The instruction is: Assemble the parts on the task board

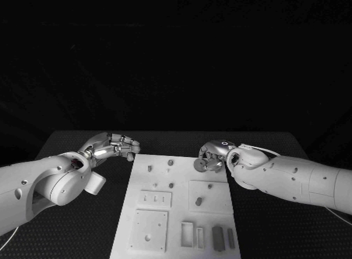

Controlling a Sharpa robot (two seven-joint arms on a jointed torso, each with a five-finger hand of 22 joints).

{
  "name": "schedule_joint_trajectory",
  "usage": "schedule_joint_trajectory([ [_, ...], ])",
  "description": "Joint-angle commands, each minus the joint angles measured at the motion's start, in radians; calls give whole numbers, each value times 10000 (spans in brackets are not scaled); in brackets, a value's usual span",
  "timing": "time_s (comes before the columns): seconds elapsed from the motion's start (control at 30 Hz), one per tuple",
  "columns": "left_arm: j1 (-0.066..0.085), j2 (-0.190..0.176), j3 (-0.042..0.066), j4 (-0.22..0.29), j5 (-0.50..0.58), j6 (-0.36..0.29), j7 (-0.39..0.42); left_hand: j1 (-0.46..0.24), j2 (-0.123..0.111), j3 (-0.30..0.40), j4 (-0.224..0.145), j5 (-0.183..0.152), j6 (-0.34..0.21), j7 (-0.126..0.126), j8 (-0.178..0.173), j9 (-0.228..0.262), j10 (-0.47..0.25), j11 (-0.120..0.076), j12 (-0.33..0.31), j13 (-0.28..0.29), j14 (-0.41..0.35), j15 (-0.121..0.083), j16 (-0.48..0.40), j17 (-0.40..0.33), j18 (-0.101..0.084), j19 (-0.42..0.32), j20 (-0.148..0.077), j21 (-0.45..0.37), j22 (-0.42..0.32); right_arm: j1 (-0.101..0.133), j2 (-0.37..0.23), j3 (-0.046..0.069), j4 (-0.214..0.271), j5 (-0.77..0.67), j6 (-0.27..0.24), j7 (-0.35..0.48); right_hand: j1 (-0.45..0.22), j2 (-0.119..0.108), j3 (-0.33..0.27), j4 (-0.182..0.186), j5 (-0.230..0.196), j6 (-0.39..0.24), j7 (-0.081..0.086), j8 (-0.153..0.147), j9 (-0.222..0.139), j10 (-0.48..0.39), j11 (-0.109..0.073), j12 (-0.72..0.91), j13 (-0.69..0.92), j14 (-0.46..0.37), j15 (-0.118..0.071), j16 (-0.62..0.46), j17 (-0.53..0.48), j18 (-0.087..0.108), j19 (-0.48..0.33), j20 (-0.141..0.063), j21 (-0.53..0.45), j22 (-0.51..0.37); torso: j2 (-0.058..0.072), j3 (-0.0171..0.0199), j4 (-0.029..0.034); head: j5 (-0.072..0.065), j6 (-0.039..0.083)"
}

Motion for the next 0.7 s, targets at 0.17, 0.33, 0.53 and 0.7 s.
schedule_joint_trajectory([
  [0.17, 10, -1, 7, 23, 11, 122, 95, -69, 49, 22, -62, 14, -8, 49, -70, 15, 12, 46, -53, 18, -55, -5, -51, -12, 41, -61, -21, 60, 143, -53, -70, -30, 234, -718, -377, -42, -201, -46, 132, 26, 534, 1287, 55, -5, 94, 8, -109, 70, -75, 44, -64, -72, 46, 224, 9, -46, 89, 104, -5, 5, -3, 18, 25],
  [0.33, 10, -7, 7, 32, 11, 115, 96, -72, 51, 23, -64, 15, -8, 52, -72, 17, 14, 46, -55, 21, -55, -5, -51, -12, 42, -61, -21, 61, 143, -17, -150, -25, 496, -1132, -681, -161, -248, -81, 149, 27, 770, 1325, 42, -11, 126, 29, -122, 90, -108, 59, -76, -79, 69, 224, 29, -58, 110, 100, -5, -2, -10, 28, 42],
  [0.53, 10, -12, 7, 47, 11, 109, 97, -73, 52, 24, -67, 15, -7, 53, -74, 20, 16, 46, -57, 23, -56, -5, -51, -12, 42, -62, -21, 62, 142, 110, -147, -24, 740, -1638, -1031, -422, -259, -193, 206, 71, 803, 1368, 26, -14, 150, 56, -139, 103, -138, 73, -90, -85, 85, 224, 54, -71, 125, 92, 2, 4, -17, 43, 84],
  [0.7, 10, -20, 7, 50, 11, 113, 94, -73, 55, 26, -69, 16, -6, 53, -75, 22, 18, 46, -59, 25, -55, -5, -50, -13, 42, -62, -21, 63, 142, 195, -98, -23, 907, -1775, -1293, -592, -240, -346, 308, 168, 705, 1406, 9, -30, 173, 88, -155, 112, -179, 90, -108, -92, 106, 224, 90, -92, 140, 78, 6, 7, -13, 60, 90],
])
